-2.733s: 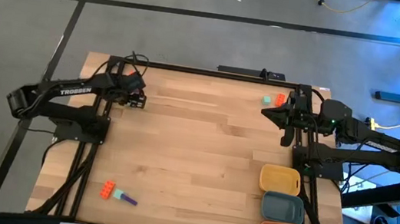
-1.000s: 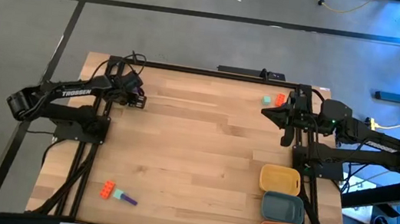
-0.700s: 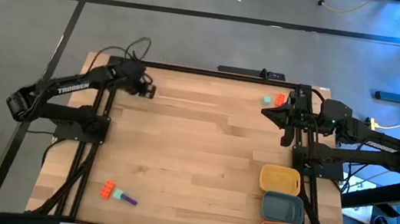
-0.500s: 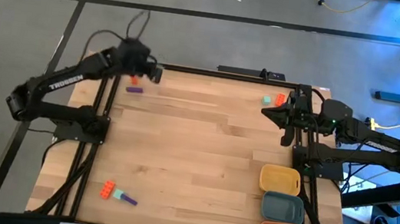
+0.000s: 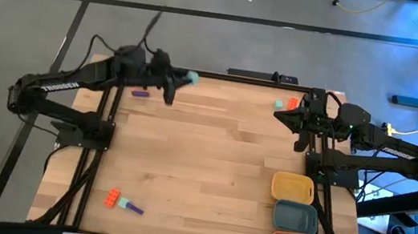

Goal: Sort & place blocks by color
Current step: Put the top left light blue block into the orange bin

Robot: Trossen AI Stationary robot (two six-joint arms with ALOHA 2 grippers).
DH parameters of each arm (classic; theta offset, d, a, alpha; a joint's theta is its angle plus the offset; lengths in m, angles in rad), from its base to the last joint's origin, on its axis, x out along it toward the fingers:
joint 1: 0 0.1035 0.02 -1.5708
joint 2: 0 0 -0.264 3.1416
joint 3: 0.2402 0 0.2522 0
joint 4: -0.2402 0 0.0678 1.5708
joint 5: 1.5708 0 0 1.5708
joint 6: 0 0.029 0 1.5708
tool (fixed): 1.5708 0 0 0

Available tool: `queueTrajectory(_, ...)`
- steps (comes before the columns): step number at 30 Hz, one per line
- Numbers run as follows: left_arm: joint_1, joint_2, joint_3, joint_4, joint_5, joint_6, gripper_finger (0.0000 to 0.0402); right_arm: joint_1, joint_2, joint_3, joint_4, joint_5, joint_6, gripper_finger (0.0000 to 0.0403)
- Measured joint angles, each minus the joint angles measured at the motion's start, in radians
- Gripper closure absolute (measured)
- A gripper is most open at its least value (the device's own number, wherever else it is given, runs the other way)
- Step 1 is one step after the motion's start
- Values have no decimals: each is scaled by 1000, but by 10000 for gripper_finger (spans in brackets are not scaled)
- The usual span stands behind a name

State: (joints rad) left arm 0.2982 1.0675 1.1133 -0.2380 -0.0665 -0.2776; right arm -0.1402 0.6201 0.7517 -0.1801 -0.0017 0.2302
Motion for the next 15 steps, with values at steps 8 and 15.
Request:
queueTrajectory(8,-286,2,-1,179,-120,70,289,0,0,0,64,-30,26,382)
queueTrajectory(15,-391,15,-208,570,-180,53,289,1,14,0,104,-99,54,382)
